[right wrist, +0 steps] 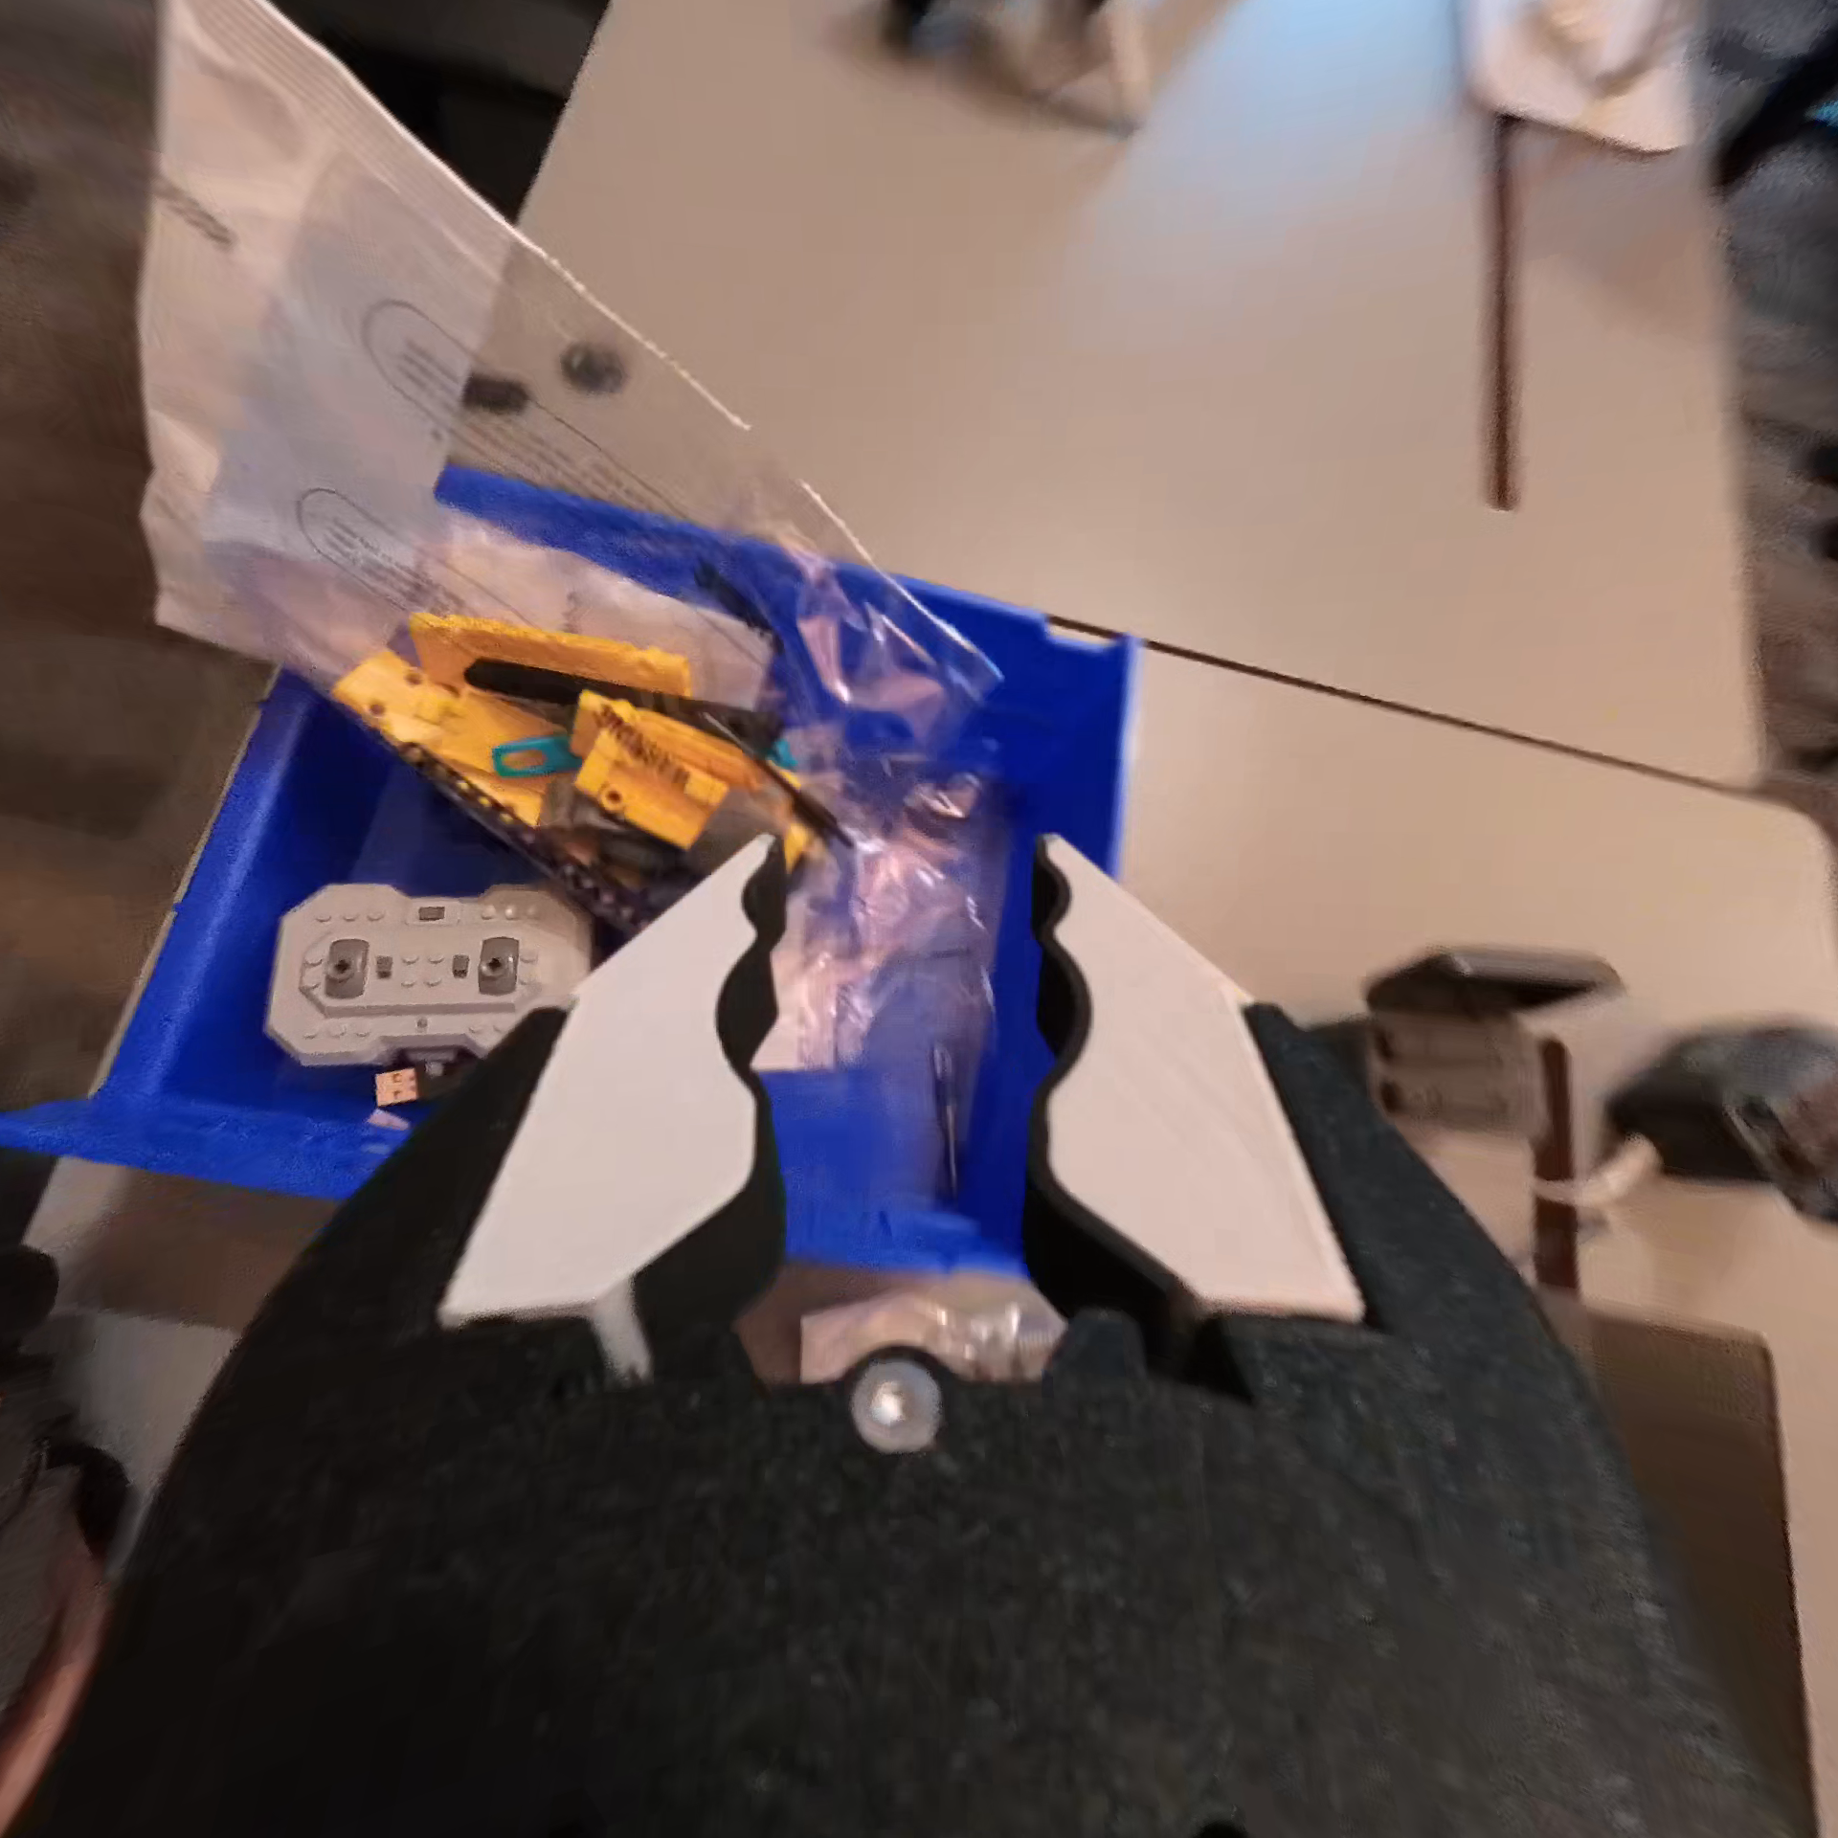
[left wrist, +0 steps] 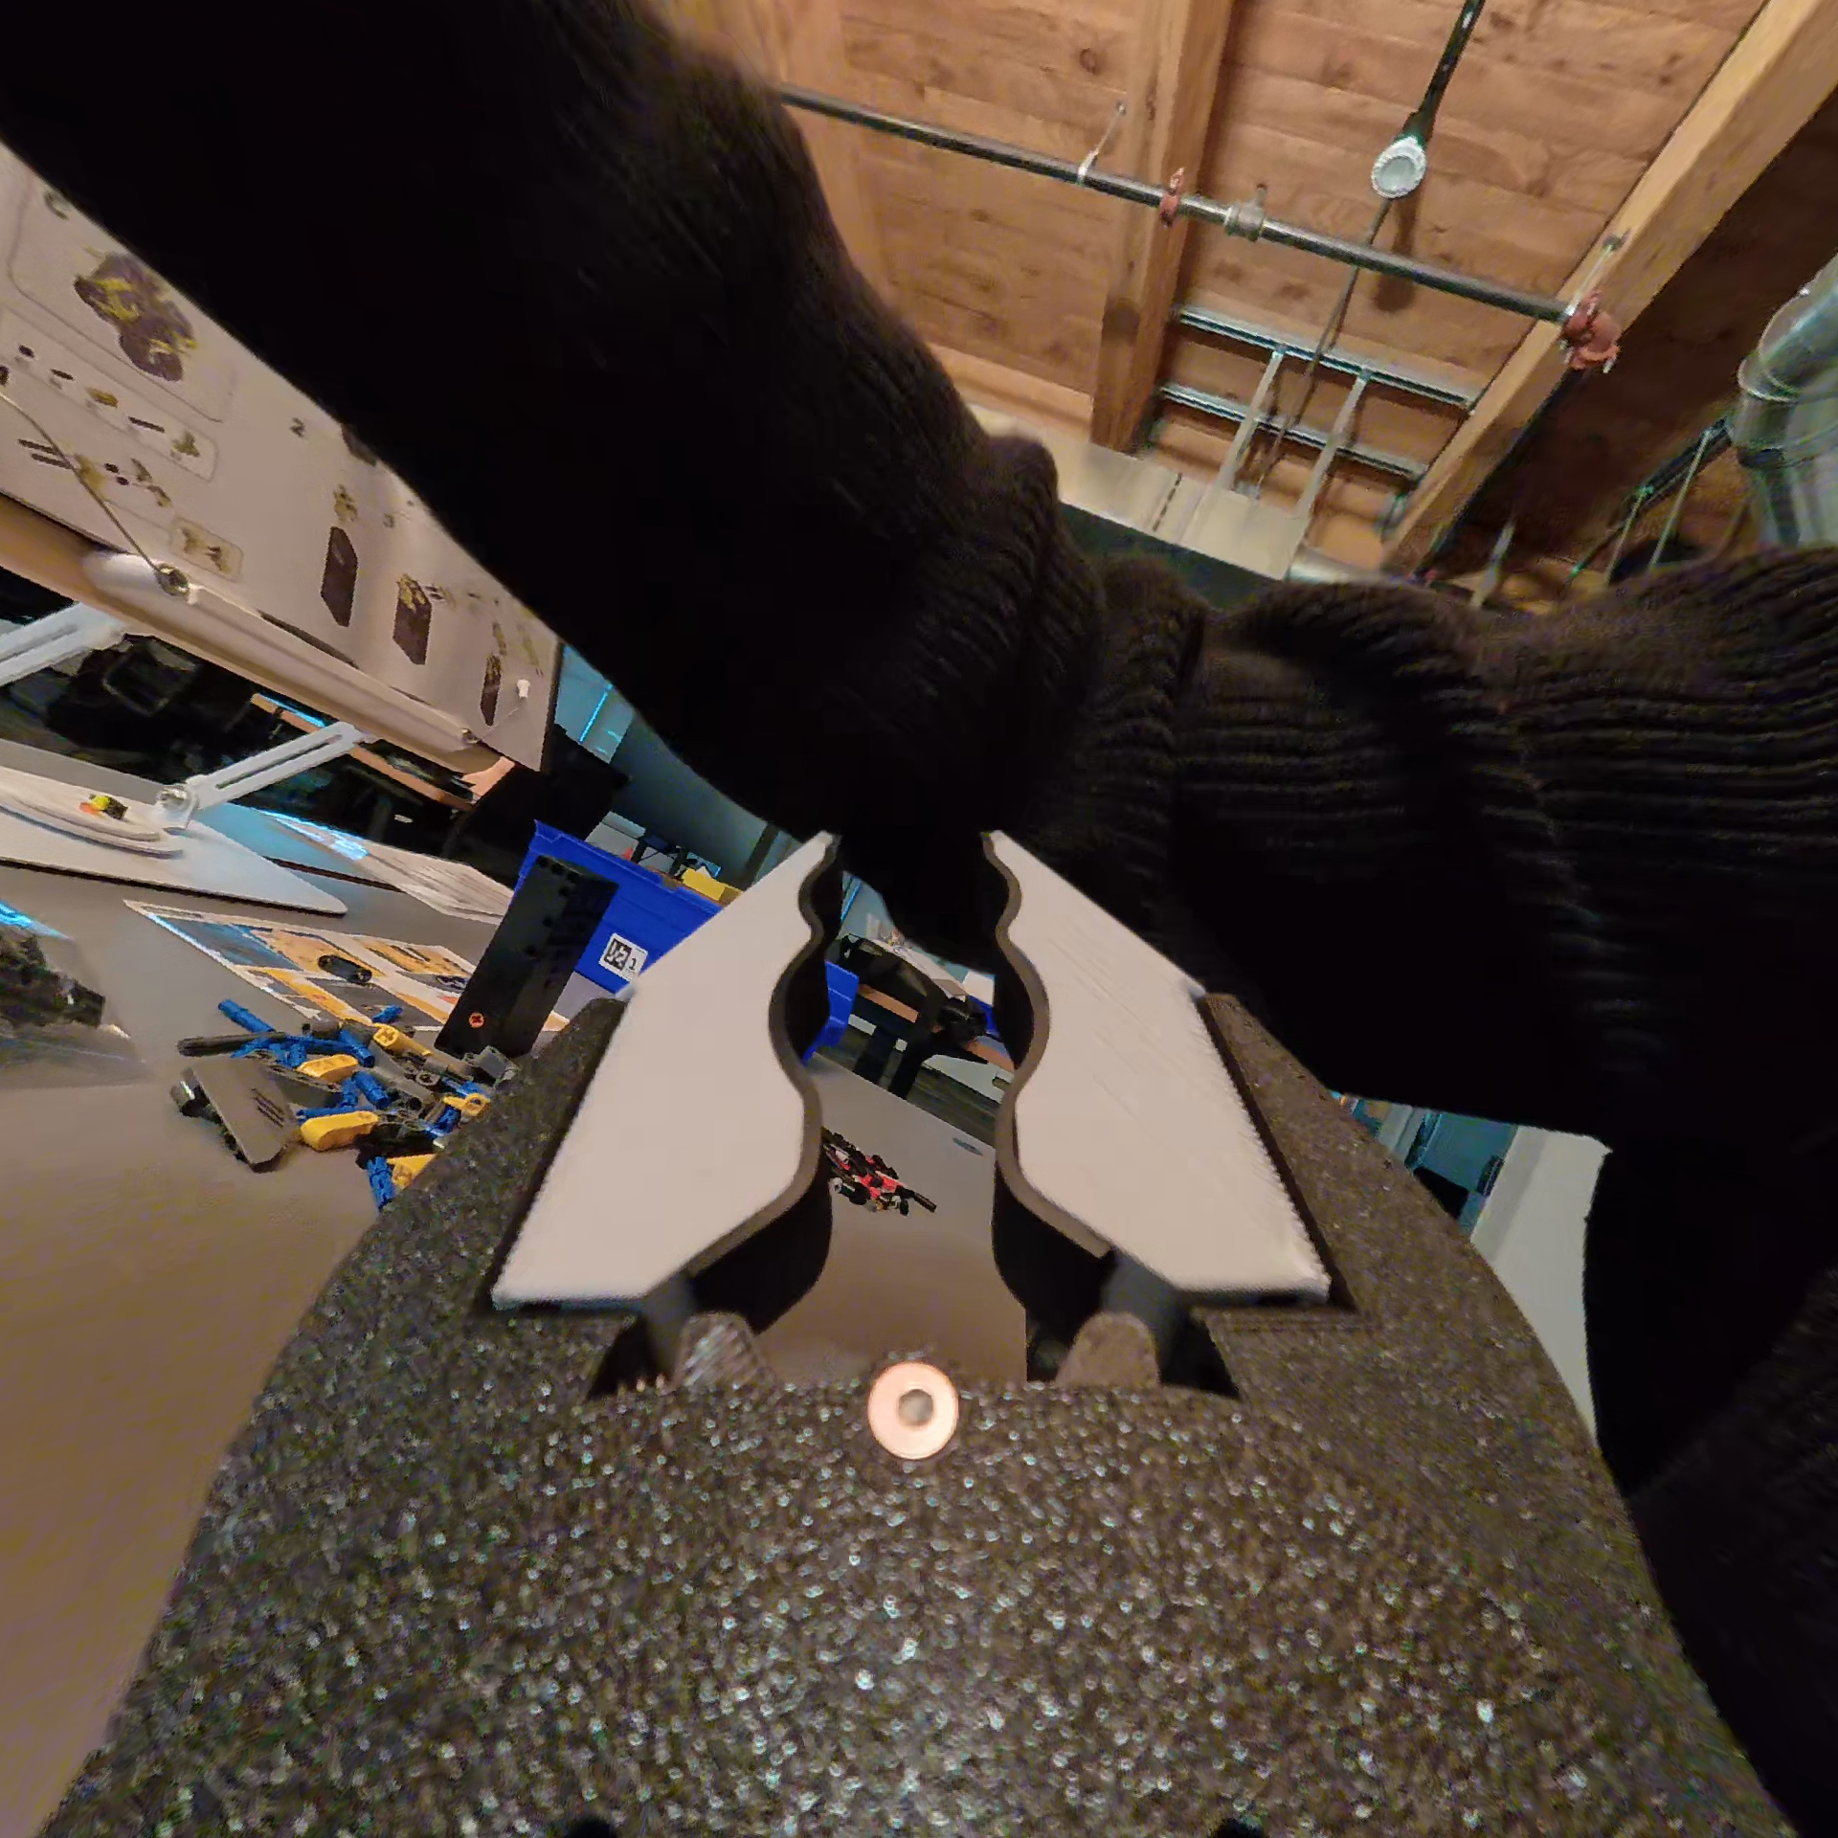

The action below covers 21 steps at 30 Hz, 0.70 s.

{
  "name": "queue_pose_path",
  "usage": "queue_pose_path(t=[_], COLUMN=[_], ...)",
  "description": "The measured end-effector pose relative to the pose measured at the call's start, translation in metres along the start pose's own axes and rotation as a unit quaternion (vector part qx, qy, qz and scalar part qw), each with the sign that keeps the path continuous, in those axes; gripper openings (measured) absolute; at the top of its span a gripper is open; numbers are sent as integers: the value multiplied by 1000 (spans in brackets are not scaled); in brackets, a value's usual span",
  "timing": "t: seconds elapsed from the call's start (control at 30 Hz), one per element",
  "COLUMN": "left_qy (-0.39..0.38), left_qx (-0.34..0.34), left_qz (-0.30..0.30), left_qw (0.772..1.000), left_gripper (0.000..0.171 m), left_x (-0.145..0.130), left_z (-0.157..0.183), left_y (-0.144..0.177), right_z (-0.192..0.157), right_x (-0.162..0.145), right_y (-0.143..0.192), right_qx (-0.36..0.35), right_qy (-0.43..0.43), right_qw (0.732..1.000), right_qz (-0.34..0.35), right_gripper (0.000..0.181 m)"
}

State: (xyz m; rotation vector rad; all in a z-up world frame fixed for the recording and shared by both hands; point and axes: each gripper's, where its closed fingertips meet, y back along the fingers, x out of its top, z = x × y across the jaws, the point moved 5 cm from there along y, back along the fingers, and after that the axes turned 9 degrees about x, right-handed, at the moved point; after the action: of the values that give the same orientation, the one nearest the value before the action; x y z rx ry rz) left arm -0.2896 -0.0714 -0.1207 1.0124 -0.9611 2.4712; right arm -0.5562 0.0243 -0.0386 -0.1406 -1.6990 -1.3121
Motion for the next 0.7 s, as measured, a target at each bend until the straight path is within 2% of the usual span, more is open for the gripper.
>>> queue_pose_path(t=[0.07, 0.13, 0.23, 0.3, 0.37, 0.5, 0.57, 0.7], left_qy=[-1, 1, 3, 3, 2, -1, 1, 5], left_qx=[4, 6, 9, 12, 15, 19, 18, 18], left_qz=[2, 3, 6, 8, 10, 12, 12, 16], left_qw=[1000, 1000, 1000, 1000, 1000, 1000, 1000, 1000], left_gripper=[26, 26, 26, 26, 26, 26, 26, 26], left_x=[0, 0, 1, 1, 1, 2, 2, 2], left_z=[-1, -2, -3, -4, -4, -5, -5, -6], left_y=[0, 0, 0, 0, 0, 1, 1, 2], right_z=[2, 4, 1, -8, -21, -38, -39, -26], right_x=[-23, -62, -137, -174, -191, -201, -211, -243], right_y=[36, 64, 82, 83, 80, 76, 70, 56], right_qx=[-55, -121, -210, -247, -281, -347, -358, -377], right_qy=[-32, -51, -59, -49, -24, -11, -24, -64], right_qw=[997, 991, 974, 962, 955, 937, 931, 911], right_qz=[31, 25, -66, -107, -95, -49, -67, -154], right_gripper=[49, 49, 58, 64, 63, 63, 65, 83])
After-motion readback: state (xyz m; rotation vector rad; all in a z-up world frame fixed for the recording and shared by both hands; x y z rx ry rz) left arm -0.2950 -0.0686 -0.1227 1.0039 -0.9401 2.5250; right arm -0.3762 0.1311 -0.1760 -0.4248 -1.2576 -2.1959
